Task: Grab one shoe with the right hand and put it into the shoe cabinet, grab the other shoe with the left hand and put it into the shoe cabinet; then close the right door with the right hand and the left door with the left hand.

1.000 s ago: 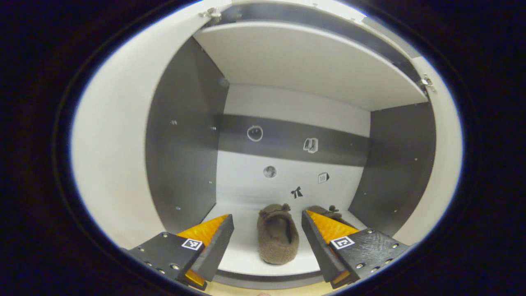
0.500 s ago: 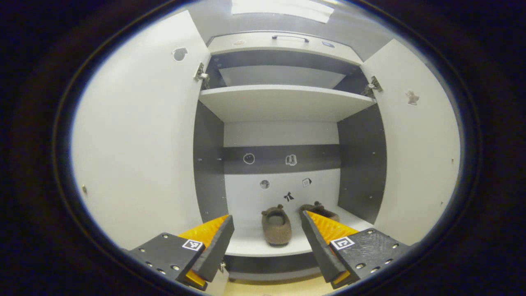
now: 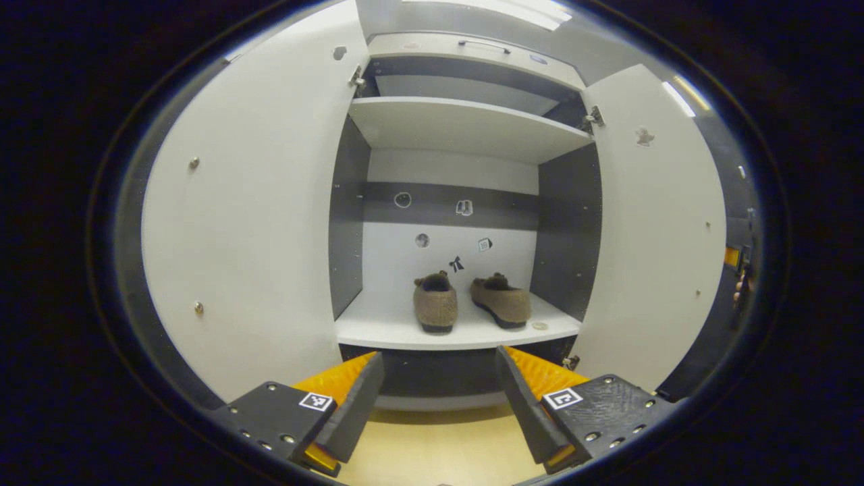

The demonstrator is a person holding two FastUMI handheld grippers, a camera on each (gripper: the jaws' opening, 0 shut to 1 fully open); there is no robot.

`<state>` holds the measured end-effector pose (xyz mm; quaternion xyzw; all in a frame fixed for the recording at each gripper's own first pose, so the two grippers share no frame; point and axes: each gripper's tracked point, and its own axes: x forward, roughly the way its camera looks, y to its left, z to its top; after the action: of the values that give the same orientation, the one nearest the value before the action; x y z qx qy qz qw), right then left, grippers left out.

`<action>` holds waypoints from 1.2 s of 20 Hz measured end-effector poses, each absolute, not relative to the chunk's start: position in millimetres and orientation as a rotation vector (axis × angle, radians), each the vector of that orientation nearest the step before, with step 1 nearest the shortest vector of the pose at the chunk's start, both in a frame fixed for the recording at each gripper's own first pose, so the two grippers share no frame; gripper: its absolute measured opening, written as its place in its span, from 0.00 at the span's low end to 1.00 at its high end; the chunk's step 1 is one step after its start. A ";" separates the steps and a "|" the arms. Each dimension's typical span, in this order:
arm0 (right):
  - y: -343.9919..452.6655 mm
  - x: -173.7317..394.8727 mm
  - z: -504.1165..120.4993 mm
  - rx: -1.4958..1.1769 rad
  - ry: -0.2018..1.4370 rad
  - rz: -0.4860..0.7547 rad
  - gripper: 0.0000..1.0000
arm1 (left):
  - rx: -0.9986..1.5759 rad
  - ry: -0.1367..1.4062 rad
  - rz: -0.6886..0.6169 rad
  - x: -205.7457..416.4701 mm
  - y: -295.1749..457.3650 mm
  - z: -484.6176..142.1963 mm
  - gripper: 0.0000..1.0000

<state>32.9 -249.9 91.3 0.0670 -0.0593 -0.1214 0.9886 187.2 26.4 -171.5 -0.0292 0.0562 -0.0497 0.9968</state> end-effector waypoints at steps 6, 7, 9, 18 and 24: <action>-223.4 29.9 98.5 -0.011 -0.146 -0.159 0.96 | -0.057 0.083 -0.170 170.5 21.0 -171.1 0.96; -221.5 28.7 94.9 -0.049 -0.139 -0.158 0.96 | -0.049 0.092 -0.191 168.0 20.0 -174.3 1.00; -215.1 26.1 92.1 -0.078 -0.120 -0.152 0.96 | -0.038 0.091 -0.213 165.6 18.6 -175.5 1.00; -150.7 27.1 93.6 -0.037 -0.127 -0.072 0.96 | -0.020 0.112 -0.218 141.4 32.1 -188.9 0.96; -109.7 38.2 90.0 0.028 -0.127 -0.001 0.96 | -0.025 0.106 -0.142 127.7 65.9 -185.2 1.00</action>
<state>38.2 -109.7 90.0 0.0138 -0.0635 -0.0004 0.9979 127.7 65.9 -185.2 -0.0125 0.0531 -0.0709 0.9960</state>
